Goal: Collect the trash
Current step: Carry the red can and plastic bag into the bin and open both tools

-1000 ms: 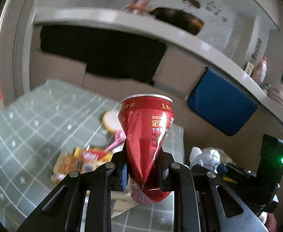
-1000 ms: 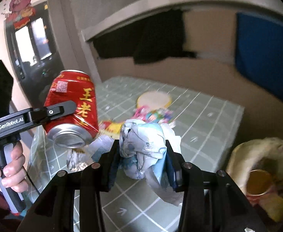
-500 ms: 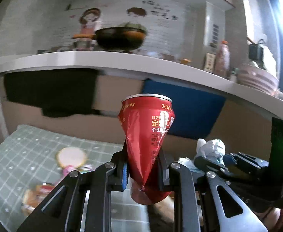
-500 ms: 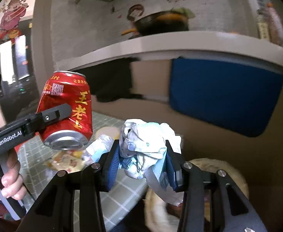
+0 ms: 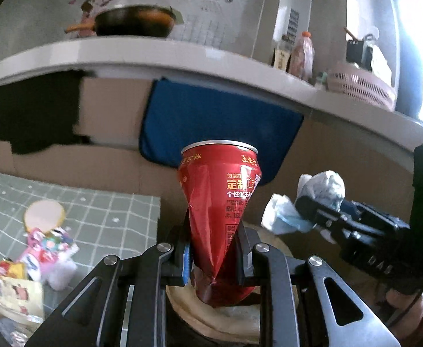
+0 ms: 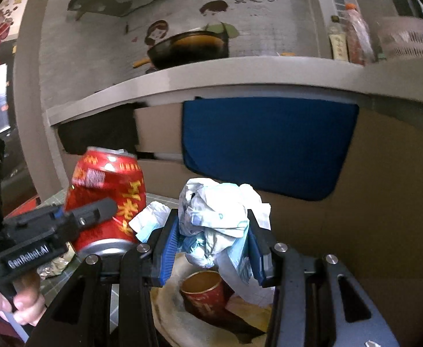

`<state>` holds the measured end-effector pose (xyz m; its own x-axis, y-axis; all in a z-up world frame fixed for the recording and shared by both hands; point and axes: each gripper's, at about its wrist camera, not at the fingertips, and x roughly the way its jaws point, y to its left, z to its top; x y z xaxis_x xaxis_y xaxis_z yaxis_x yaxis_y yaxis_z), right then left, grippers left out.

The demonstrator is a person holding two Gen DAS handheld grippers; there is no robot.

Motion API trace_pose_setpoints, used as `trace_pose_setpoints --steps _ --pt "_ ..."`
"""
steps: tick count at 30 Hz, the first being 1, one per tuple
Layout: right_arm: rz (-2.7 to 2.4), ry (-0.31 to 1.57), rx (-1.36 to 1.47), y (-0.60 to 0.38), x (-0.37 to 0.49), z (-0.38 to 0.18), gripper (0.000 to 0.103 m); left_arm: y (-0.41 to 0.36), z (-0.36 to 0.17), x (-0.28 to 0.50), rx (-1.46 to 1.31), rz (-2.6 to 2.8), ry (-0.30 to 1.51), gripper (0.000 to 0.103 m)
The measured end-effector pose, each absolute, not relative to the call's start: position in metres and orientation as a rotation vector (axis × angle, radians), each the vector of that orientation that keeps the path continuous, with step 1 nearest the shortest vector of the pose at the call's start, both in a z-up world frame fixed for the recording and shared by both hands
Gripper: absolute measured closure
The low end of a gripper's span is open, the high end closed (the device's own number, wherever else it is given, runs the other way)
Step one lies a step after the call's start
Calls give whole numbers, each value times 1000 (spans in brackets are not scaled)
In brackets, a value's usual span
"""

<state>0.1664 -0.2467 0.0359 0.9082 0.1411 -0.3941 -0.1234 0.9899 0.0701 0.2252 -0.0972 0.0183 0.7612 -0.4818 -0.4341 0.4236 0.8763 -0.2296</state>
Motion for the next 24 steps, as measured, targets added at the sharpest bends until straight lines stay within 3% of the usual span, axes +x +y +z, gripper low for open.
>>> trace_pose_setpoints --steps 19,21,23,24 --pt "88 561 168 -291 205 -35 62 -140 -78 284 -157 -575 811 80" --pt "85 572 174 -293 207 -39 62 -139 -87 291 -212 -609 858 76" --pt "82 583 175 -294 209 -44 62 -135 -90 293 -260 -640 874 58" --pt "80 589 176 -295 210 -47 62 -134 -90 292 -272 -646 871 55"
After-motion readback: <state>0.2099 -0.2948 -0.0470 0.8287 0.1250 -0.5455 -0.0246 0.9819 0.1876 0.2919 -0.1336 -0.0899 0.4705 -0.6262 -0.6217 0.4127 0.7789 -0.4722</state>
